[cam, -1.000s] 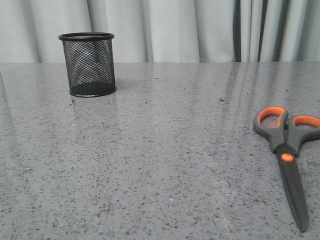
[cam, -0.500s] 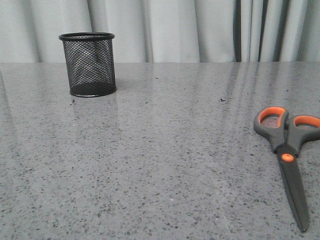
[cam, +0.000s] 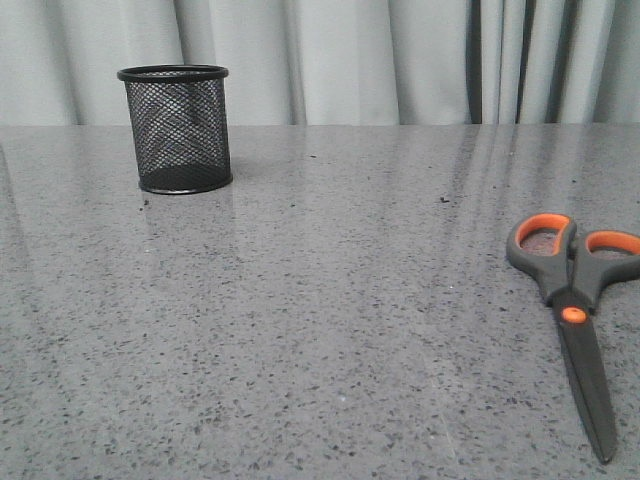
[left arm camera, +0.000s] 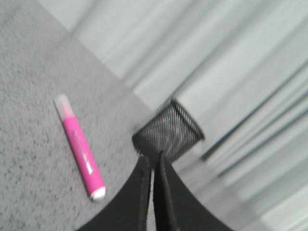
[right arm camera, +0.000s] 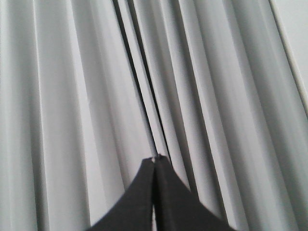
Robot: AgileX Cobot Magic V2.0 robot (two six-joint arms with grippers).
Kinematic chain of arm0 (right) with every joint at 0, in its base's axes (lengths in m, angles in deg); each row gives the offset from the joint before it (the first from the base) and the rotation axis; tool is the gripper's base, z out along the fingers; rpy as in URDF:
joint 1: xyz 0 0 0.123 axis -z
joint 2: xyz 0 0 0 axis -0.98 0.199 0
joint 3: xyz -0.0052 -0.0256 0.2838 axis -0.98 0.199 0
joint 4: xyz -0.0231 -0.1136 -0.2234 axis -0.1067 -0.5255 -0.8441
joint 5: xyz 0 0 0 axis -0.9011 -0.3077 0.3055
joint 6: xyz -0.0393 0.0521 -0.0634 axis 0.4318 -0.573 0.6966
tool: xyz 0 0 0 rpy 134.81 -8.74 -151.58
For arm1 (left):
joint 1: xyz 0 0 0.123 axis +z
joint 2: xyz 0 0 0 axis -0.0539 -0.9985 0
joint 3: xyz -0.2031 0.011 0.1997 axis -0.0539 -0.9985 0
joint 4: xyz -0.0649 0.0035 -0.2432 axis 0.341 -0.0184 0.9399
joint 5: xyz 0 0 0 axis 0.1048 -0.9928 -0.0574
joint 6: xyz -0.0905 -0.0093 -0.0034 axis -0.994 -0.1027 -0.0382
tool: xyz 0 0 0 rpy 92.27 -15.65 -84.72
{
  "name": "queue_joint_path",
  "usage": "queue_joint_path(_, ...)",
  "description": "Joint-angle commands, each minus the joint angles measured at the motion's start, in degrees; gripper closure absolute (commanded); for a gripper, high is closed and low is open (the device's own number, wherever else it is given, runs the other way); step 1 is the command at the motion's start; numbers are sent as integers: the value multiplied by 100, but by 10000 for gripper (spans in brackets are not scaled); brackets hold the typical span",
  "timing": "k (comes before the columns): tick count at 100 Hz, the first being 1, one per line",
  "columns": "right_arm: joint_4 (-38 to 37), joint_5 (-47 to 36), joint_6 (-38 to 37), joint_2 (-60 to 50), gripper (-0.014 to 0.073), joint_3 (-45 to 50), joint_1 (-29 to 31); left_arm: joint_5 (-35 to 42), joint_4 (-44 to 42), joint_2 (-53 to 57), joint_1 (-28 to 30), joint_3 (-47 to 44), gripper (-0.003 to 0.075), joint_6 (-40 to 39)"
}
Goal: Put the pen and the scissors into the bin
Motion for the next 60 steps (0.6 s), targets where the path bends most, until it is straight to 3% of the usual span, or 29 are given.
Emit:
queue_joint_path(1,49,-588,-291,-103,662,87,21,653,455,178,4,-246,739,-39)
queue_joint_path(9,258,-321,-628,-103,662,51,21,653,637,178,4,-246,739,-39)
queue_joint_path(18,1041,940,-715,-103,662,-233,21,663,563,178,4,-208,736,-27)
queue_joint_path(28,1089,2172,-247,25,662,-774,33,663,-25,165,4,21,662,254)
queue_joint_path(44,1088,1638,130,659,662,-1209,33,663,-1170,-166,4,702,410,418)
queue_joint_path(51,1088,1525,120,1036,662,-1376,33,474,-1264,-552,4,1029,386,418)
queue_joint_path(60,1088,2240,120,1610,662,-1700,33,-229,-1700,-1351,4,1596,387,418)
